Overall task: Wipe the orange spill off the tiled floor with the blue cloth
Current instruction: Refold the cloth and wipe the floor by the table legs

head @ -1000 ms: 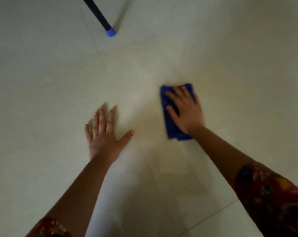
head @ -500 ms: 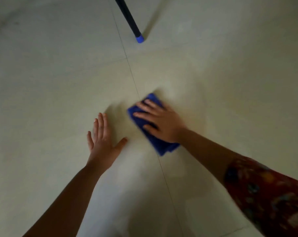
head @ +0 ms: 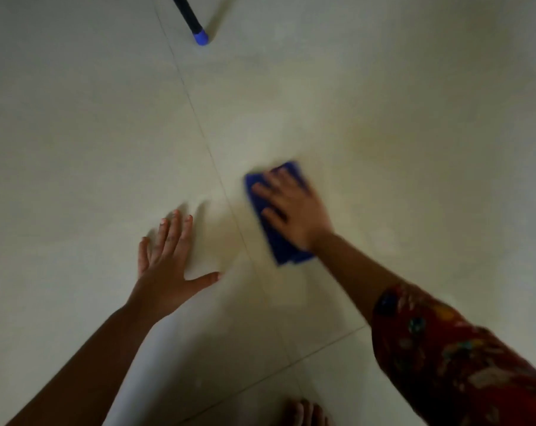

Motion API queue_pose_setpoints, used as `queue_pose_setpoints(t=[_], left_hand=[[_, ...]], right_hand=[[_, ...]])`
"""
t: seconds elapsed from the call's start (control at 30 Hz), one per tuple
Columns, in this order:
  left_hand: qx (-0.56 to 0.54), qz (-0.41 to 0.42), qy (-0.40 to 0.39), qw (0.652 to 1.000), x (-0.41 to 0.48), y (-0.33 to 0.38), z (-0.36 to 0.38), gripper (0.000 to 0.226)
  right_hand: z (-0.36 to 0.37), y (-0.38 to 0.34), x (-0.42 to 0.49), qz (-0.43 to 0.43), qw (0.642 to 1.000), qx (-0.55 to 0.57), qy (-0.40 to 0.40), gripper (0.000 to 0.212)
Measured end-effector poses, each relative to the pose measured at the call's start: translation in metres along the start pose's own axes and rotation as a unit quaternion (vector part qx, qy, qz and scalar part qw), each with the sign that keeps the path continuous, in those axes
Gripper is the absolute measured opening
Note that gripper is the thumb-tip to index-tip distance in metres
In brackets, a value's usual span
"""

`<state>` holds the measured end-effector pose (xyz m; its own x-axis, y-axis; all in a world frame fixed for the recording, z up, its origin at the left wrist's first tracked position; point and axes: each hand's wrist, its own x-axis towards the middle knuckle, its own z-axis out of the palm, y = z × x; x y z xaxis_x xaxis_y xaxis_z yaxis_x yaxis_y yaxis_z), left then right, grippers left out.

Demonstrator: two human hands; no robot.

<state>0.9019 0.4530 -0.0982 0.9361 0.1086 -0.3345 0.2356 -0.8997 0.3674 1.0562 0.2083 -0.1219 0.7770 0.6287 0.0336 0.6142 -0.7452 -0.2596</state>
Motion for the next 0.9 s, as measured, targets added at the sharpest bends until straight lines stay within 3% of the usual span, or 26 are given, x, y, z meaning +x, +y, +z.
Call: queue_pose_setpoints(t=[0.1, 0.2, 0.33, 0.5, 0.57, 0.63, 0.67, 0.73, 0.83, 0.9], left_hand=[[0.002, 0.031, 0.006, 1.000, -0.001, 0.011, 0.008, 0.111], [0.000, 0.037, 0.002, 0.999, -0.011, 0.023, 0.016, 0.104], [0.012, 0.045, 0.009, 0.999, -0.021, 0.029, 0.024, 0.096], [0.000, 0.065, 0.043, 0.997, -0.023, 0.029, 0.024, 0.071], [-0.012, 0.041, 0.065, 0.997, -0.027, 0.021, 0.019, 0.061], [-0.016, 0.013, 0.079, 0.997, -0.034, 0.010, 0.012, 0.059], [-0.007, 0.004, 0.078, 0.997, -0.038, 0.002, 0.009, 0.060], [0.009, -0.009, 0.073, 0.997, -0.044, -0.008, 0.008, 0.064], [0.015, -0.039, 0.073, 0.996, -0.058, -0.026, 0.011, 0.065], [0.011, -0.060, 0.075, 0.995, -0.062, -0.030, 0.014, 0.068]], right_hand=[[-0.037, 0.087, -0.026, 0.257, 0.966, -0.025, 0.016, 0.056], [-0.043, 0.087, -0.099, 0.311, 0.950, -0.035, 0.009, 0.058], [-0.020, -0.008, -0.197, 0.385, 0.920, -0.065, 0.011, 0.059], [0.009, -0.090, -0.136, 0.240, 0.970, -0.031, -0.012, 0.058], [0.022, -0.131, -0.136, 0.087, 0.995, -0.027, -0.048, 0.059], [0.022, -0.141, -0.163, -0.085, 0.992, -0.030, -0.093, 0.058], [0.019, -0.128, -0.167, -0.117, 0.989, -0.018, -0.089, 0.057], [0.010, -0.088, -0.160, -0.029, 0.998, -0.009, -0.059, 0.056], [0.001, -0.048, -0.114, 0.210, 0.977, -0.029, -0.013, 0.057], [0.006, -0.050, -0.070, 0.270, 0.962, -0.037, 0.009, 0.058]])
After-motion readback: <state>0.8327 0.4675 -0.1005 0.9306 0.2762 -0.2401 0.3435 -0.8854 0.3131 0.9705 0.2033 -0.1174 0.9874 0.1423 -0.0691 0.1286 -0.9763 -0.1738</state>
